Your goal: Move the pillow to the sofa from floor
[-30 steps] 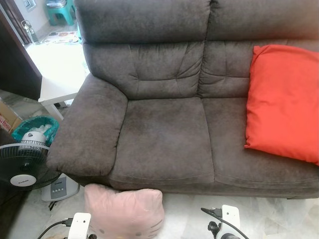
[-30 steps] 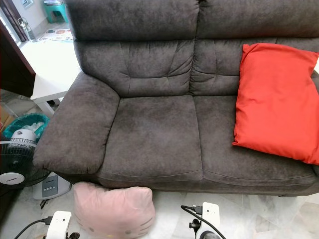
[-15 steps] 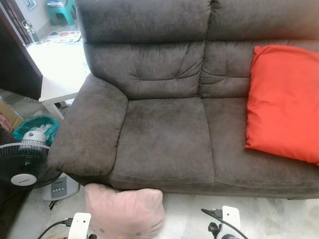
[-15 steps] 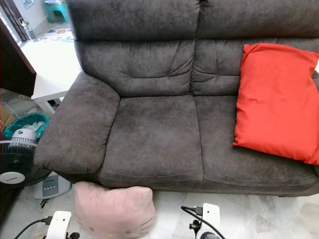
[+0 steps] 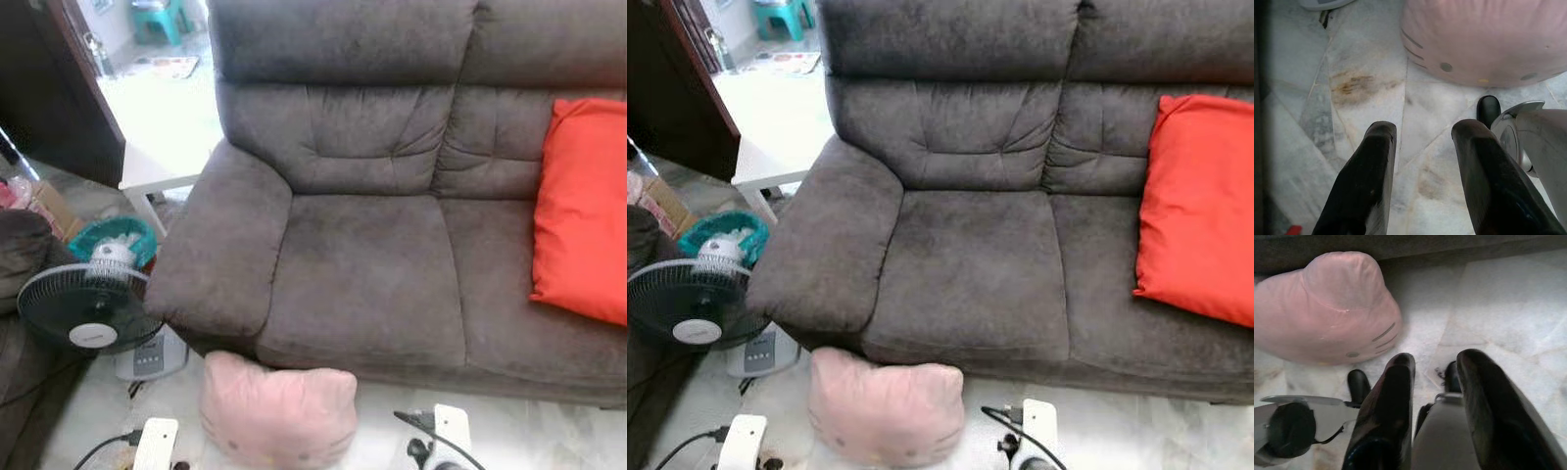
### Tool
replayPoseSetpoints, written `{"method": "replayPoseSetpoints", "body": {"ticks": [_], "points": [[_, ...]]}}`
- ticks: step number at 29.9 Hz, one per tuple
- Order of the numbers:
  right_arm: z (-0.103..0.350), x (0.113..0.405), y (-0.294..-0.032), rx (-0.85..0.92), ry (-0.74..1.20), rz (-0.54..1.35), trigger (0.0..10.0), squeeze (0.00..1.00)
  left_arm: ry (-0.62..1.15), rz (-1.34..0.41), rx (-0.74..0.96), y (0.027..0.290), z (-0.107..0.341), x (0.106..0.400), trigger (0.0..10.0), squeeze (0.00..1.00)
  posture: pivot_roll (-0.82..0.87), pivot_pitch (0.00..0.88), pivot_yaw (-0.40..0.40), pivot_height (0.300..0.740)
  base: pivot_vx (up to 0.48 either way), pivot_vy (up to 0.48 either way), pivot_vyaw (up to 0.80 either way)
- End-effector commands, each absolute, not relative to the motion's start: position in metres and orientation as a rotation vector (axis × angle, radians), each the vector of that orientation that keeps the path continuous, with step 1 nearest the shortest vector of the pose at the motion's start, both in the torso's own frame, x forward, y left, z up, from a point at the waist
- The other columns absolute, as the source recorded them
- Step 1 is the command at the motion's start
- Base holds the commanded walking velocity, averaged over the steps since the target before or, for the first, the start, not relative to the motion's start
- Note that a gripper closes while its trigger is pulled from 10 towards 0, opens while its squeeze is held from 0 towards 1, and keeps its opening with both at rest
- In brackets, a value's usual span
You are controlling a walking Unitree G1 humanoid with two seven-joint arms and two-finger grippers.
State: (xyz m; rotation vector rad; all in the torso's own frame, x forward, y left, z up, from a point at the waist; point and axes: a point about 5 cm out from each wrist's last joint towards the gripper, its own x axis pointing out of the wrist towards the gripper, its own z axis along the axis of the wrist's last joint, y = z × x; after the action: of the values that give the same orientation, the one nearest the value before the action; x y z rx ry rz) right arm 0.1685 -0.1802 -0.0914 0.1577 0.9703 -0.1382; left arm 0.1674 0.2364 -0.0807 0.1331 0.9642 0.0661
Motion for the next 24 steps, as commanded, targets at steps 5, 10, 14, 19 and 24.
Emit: {"method": "replayPoseSetpoints", "body": {"ticks": [5,10,14,19,24], "points": [[-0.0930,0.1659,-0.1770,0.166,0.982,-0.136,10.0,0.00,0.987,0.077,0.135,0.2401,-0.0825,0.1618,10.0,0.00,0.09,0.072,0.049,0.740,0.000,0.370,0.00],[-0.0930,0.1659,-0.1771,0.166,0.981,-0.136,10.0,0.00,0.986,0.072,0.139,0.2400,-0.0824,0.1620,10.0,0.00,0.09,0.070,0.048,0.740,0.000,0.370,0.00],[-0.0929,0.1658,-0.1772,0.166,0.981,-0.135,10.0,0.00,0.986,0.071,0.140,0.2399,-0.0824,0.1620,10.0,0.00,0.09,0.070,0.049,0.740,0.000,0.371,0.00],[-0.0930,0.1658,-0.1771,0.166,0.981,-0.135,10.0,0.00,0.985,0.070,0.141,0.2399,-0.0824,0.1620,10.0,0.00,0.09,0.071,0.048,0.740,0.000,0.368,0.00],[-0.0930,0.1659,-0.1769,0.165,0.982,-0.133,10.0,0.00,0.983,0.075,0.148,0.2404,-0.0822,0.1622,10.0,0.00,0.09,0.071,0.048,0.740,0.000,0.000,0.00]]}}
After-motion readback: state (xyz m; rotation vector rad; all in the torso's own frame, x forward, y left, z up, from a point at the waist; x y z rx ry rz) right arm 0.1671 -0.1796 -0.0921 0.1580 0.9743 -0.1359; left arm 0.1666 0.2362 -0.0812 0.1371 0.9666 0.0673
